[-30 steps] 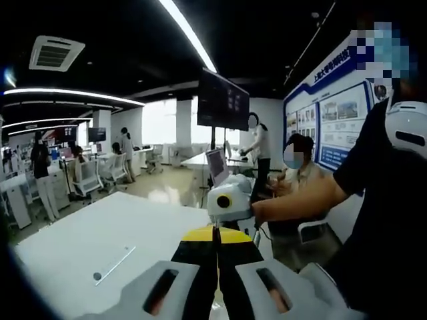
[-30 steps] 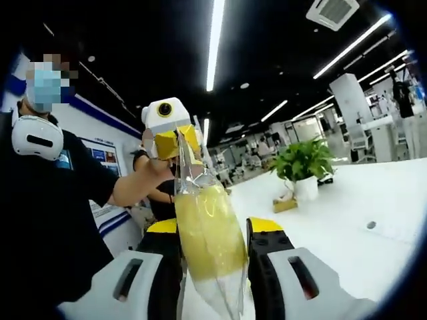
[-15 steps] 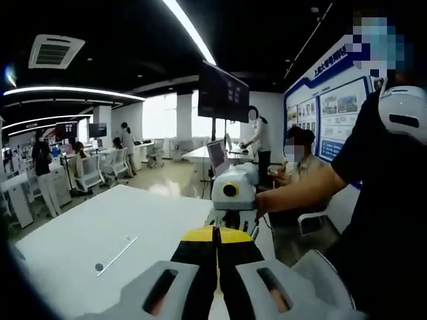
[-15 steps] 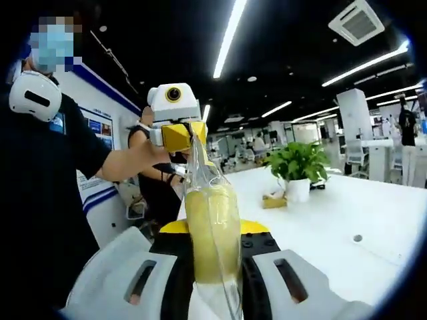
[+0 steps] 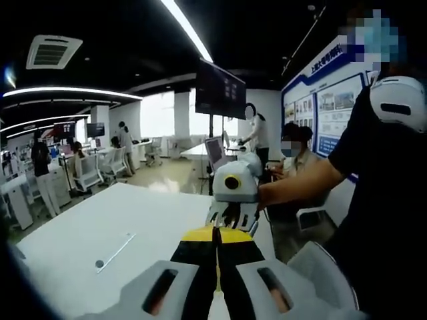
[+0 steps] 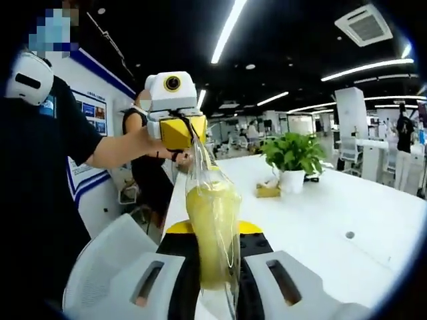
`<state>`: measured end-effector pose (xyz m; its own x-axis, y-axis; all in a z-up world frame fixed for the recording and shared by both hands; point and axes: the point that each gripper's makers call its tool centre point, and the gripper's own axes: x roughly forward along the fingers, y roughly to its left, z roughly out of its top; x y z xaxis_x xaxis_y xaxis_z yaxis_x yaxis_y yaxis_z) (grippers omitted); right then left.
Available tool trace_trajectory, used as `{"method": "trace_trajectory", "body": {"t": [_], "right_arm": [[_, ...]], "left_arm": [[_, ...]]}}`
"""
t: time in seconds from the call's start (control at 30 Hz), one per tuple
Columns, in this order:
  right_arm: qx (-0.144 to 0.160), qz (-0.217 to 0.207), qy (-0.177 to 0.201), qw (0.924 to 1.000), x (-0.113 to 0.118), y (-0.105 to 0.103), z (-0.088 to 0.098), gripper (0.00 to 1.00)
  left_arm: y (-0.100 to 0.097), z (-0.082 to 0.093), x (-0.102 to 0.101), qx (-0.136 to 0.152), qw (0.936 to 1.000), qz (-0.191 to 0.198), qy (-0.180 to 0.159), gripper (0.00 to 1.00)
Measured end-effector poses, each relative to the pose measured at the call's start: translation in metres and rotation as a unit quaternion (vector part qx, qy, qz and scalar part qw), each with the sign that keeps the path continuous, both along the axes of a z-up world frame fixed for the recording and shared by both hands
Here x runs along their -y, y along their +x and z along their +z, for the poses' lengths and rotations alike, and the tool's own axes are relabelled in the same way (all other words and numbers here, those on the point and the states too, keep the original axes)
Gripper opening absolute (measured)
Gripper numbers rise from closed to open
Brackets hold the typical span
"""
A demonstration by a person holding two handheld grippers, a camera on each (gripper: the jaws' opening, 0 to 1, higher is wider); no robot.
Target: Compare the silicone blocks by pressing each to a similar depth, holding the contact briefly, and releasing to observe deformation and rebound differences across the visible hardness samples.
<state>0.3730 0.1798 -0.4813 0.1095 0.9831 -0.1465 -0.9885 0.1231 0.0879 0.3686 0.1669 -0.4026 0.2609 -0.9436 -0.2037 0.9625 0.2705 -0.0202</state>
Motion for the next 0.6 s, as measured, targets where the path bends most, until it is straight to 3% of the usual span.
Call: {"method": "trace_trajectory", "body": {"t": [0.33,0.43,0.5,0.6], "right_arm": [[0.008,0.006,-0.010,0.9999,-0.0033,-0.0020,-0.0030,0.05],[0.006,0.010,-0.010,0.9999,-0.0040,-0.0033,-0.0030,0.05],[-0.013,0.012,-0.004,0.9998,-0.0044,-0.0043,-0.0026,0.06],[-0.009,0.009,-0.006,0.9999,-0.0047,-0.0029,-0.0023,0.06]], "left_arm": [[-0.0020,-0.0022,-0.0045,0.004,0.9999,0.009,-0.007,0.00],[-0.0028,-0.0020,-0.0046,0.008,0.9999,0.011,-0.006,0.00],[-0.0018,-0.0012,-0.0049,0.012,0.9998,0.012,-0.006,0.00],[-0.0007,-0.0013,-0.0043,0.013,0.9999,0.011,-0.003,0.00]]}}
